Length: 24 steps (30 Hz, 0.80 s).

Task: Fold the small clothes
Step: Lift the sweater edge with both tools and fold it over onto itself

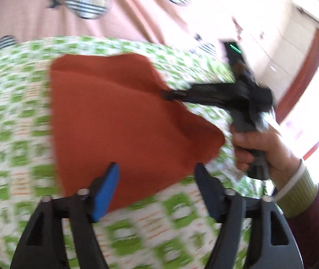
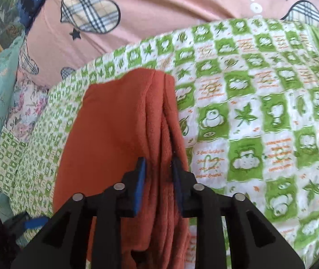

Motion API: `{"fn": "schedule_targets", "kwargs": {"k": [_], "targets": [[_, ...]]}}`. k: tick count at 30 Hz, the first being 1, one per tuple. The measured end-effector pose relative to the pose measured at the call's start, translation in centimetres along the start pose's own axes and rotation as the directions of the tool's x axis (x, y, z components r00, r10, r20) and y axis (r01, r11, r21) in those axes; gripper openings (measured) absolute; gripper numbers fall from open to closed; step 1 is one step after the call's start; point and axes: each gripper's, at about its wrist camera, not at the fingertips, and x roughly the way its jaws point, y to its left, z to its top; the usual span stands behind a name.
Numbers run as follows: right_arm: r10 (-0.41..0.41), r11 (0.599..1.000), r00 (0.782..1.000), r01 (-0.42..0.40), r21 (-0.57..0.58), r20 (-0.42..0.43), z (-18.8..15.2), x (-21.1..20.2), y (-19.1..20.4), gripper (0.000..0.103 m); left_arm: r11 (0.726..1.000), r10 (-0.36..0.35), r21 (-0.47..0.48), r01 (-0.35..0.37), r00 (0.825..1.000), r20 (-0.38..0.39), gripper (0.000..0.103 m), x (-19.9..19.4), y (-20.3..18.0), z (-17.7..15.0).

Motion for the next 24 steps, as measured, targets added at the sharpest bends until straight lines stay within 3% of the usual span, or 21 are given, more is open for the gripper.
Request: {"fn": "schedule_targets", "kwargs": {"k": [1, 2, 4, 9, 13, 17, 18, 20, 23, 24], "targets": [[0.0, 1.0, 1.0, 0.0, 0.011, 0.021, 0.0, -0.7, -0.3, 0.037, 0.999, 0.026, -0.033, -0.025, 0.999, 0.02, 0.081, -0.9, 1.7, 0.2], [0.008, 1.0, 0.999, -0.008, 0.025, 0.032, -0.1, -1.1, -0.7, 0.049, 0.997, 0.041, -0.062, -0.04, 0.999, 0.026, 0.082, -1.2, 3.1, 0.4], [0.043, 0.997, 0.999, -0.045, 0.058, 0.024, 0.0, -1.0, -1.4, 0.062, 0.992, 0.043, -0.124, -0.04, 0.999, 0.021, 0.082, -1.2, 5.7, 1.0], [0.092, 0.993, 0.994, -0.086, 0.082, -0.067, -0.1, 1.3, -1.5, 0.062, 0.968, 0.002, -0.251, -0.01, 1.0, -0.029, 0.082, 1.5, 10.5, 2.0], [0.107, 0.99, 0.986, -0.093, 0.111, -0.128, -0.3, 3.5, -1.9, 0.062, 0.954, -0.062, -0.297, 0.036, 0.995, -0.081, 0.082, 5.0, 11.8, 2.6], [0.159, 0.976, 0.978, -0.137, 0.167, -0.132, -0.4, 4.2, -2.5, 0.062, 0.952, -0.117, -0.295, 0.084, 0.988, -0.097, 0.08, 7.8, 11.9, 3.4], [0.169, 0.973, 0.976, -0.144, 0.18, -0.135, -0.4, 4.4, -2.6, 0.061, 0.952, -0.122, -0.294, 0.089, 0.988, -0.095, 0.076, 8.4, 12.0, 3.8], [0.158, 0.977, 0.975, -0.132, 0.168, -0.155, -0.4, 4.6, -1.8, 0.044, 0.951, -0.116, -0.298, 0.083, 0.989, -0.095, 0.055, 9.1, 11.6, 3.9], [0.144, 0.981, 0.977, -0.119, 0.155, -0.158, -0.6, 4.3, -0.3, 0.03, 0.951, -0.124, -0.293, 0.098, 0.99, -0.072, 0.032, 8.4, 11.7, 4.2], [0.135, 0.983, 0.979, -0.112, 0.147, -0.151, -0.7, 4.1, 0.2, 0.029, 0.951, -0.132, -0.29, 0.109, 0.989, -0.061, 0.029, 7.6, 11.6, 4.2]]}}
